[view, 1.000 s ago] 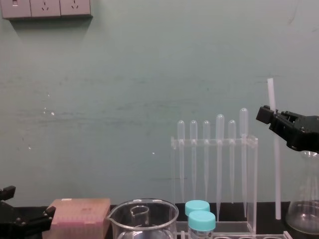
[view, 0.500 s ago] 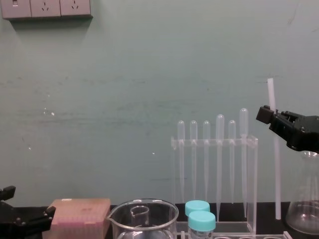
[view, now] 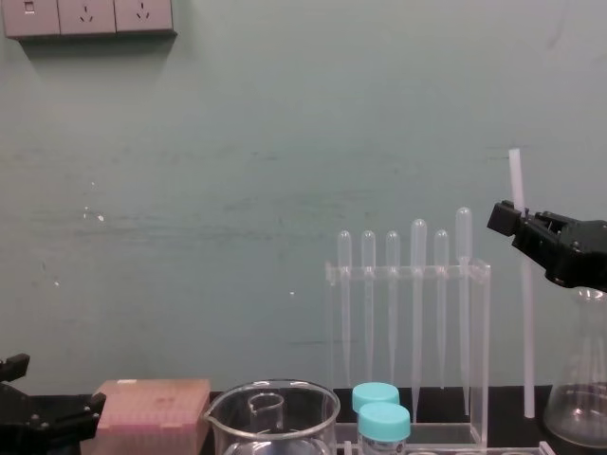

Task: Pick up the stirring rod with one hand, then place it down.

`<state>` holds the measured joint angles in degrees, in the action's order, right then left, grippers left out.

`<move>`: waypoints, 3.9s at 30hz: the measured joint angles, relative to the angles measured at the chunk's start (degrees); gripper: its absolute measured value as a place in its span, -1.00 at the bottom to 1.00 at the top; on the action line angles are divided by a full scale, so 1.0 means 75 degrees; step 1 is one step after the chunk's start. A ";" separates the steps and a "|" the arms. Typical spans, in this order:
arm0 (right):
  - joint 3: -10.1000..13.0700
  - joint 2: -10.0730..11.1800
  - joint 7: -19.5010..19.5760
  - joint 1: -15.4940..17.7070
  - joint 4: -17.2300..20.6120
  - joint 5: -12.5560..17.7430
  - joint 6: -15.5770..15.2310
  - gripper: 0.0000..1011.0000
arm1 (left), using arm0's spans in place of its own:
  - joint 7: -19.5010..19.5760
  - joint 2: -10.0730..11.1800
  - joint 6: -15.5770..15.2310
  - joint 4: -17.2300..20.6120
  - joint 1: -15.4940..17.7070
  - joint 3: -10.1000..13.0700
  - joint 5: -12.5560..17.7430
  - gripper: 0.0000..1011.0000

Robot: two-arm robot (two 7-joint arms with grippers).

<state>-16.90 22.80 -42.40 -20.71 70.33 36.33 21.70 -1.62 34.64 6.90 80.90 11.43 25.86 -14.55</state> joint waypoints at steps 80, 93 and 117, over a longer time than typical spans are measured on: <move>-0.1202 0.0405 -0.0568 -0.0329 -0.0645 -0.0393 -0.1251 -0.86 | 0.0000 0.0000 0.0000 0.0000 0.0000 0.0000 0.0000 0.98; -0.1196 0.0411 -0.0580 -0.0330 -0.0644 -0.0385 -0.1241 -0.73 | 0.0000 0.0000 0.0000 0.0000 0.0000 0.0000 0.0000 0.98; -0.1196 0.0411 -0.0595 -0.0331 -0.0643 -0.0378 -0.1230 0.71 | 0.0000 0.0000 0.0000 0.0000 0.0000 0.0000 0.0000 0.98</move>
<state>-25.87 25.88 -46.87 -23.19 65.50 33.50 12.48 -1.62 34.65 6.90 80.90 11.43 25.86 -14.55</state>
